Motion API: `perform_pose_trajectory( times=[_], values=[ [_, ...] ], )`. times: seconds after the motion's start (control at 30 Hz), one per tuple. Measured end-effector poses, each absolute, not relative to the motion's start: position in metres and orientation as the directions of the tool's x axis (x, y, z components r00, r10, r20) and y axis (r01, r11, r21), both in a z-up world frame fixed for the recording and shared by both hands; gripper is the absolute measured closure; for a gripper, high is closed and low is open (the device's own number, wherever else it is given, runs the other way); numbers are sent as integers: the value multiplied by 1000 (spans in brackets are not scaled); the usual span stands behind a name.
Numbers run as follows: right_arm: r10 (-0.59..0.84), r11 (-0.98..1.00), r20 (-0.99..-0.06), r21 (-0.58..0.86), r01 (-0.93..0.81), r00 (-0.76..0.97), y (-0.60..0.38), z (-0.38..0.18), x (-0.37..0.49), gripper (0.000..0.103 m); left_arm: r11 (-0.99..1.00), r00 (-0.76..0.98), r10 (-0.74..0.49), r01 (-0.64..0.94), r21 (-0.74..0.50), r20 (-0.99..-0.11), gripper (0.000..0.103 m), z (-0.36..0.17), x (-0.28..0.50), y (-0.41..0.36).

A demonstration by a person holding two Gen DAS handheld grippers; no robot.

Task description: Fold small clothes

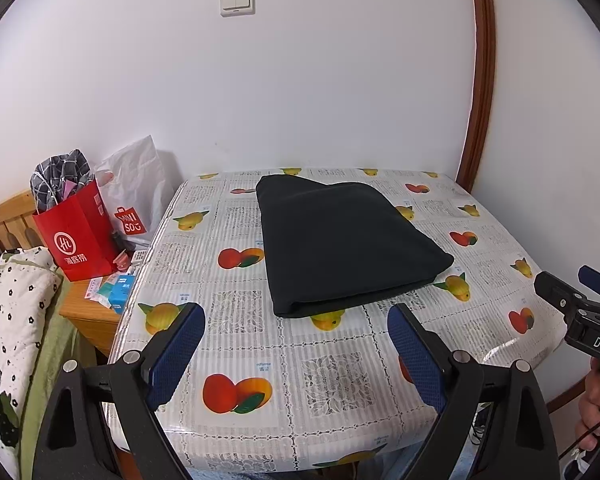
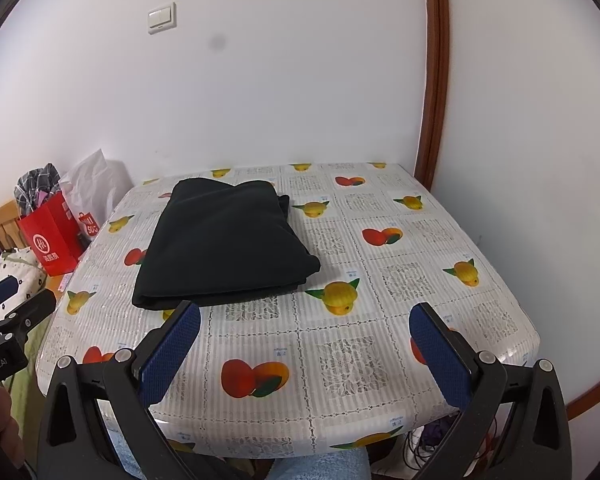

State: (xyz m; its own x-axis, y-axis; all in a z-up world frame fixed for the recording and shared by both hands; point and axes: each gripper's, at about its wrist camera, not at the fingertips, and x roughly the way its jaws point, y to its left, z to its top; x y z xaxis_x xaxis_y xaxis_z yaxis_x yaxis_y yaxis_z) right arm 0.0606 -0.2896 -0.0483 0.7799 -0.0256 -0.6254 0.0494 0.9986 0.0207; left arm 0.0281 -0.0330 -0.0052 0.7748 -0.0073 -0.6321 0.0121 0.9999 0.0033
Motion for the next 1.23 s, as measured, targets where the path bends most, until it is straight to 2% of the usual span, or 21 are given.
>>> perform_pose_trajectory(
  times=[1.23],
  values=[
    [-34,998,-623,14,55,782,-290,-47,58,0,1000,777,-14,17,-1,-630,11,-5,27,-29]
  ],
)
